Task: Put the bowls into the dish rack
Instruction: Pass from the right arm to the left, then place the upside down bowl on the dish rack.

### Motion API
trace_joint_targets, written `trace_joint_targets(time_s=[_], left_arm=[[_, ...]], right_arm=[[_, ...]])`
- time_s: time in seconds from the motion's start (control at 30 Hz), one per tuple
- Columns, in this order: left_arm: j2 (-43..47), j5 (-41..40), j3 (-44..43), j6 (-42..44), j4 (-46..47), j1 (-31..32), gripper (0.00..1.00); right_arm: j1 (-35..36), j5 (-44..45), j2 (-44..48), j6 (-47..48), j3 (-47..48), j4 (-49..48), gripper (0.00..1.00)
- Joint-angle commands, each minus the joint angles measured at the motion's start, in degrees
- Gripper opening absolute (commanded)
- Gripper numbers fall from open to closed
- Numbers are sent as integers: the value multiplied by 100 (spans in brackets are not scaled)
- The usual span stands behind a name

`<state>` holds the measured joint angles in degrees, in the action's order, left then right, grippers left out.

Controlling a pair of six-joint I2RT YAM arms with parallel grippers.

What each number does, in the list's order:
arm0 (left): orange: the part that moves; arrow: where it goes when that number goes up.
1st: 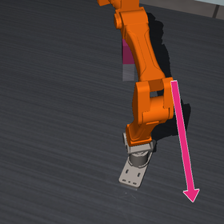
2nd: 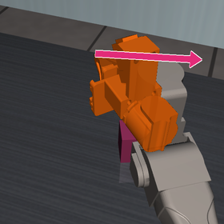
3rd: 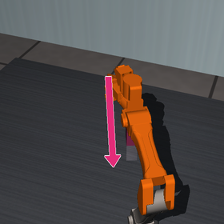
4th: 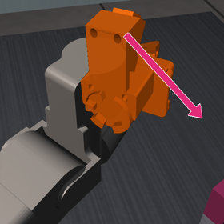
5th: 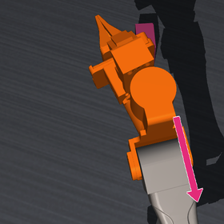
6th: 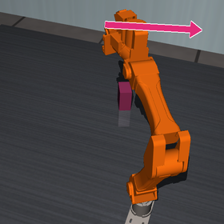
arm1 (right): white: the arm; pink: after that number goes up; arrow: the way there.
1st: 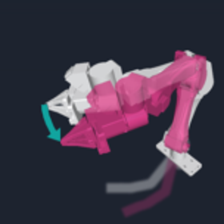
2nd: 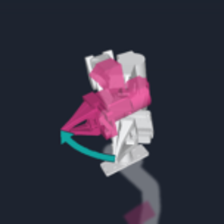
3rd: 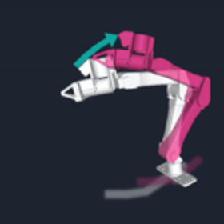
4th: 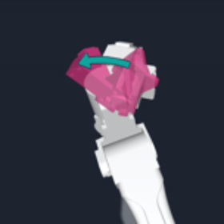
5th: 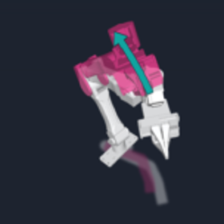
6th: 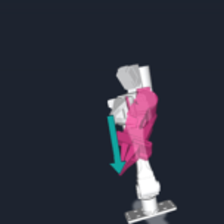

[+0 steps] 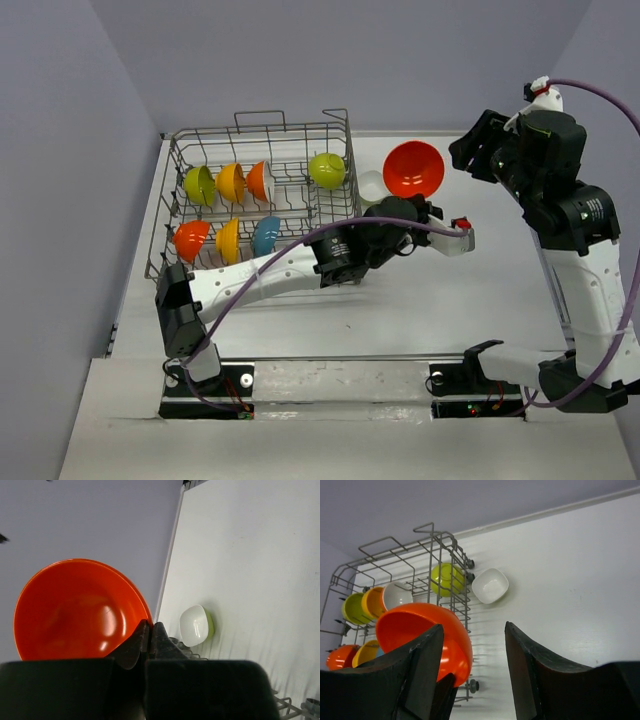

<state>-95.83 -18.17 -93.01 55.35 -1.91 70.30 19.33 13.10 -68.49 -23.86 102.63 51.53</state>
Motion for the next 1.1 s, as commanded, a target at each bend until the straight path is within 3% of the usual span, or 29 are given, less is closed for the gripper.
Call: trace_joint_targets(time_s=[0.0,0.2,0.5,0.6,0.8,1.07], left_arm=[[381,7,108,-156,139,-131,0],[433,208,222,-244,287,-306,0],[934,1596,275,-1359,376,-1167,0],[1022,2334,144,-2027,437,-1781,0],[1172,2932,-51,-3571,455,-2591,0],[1989,4330,749,-5911,1614,-3768,0]], right_arm=[[-61,-62,195,-23,284,-653,58],[-61,-739,371,22,56,-872,59],[-61,-28,872,-268,21,-987,60],[-61,-158,899,-321,-216,-1004,60],[-61,-737,723,-330,-823,-1136,59],[-61,-1978,38,-409,-920,-1470,54]])
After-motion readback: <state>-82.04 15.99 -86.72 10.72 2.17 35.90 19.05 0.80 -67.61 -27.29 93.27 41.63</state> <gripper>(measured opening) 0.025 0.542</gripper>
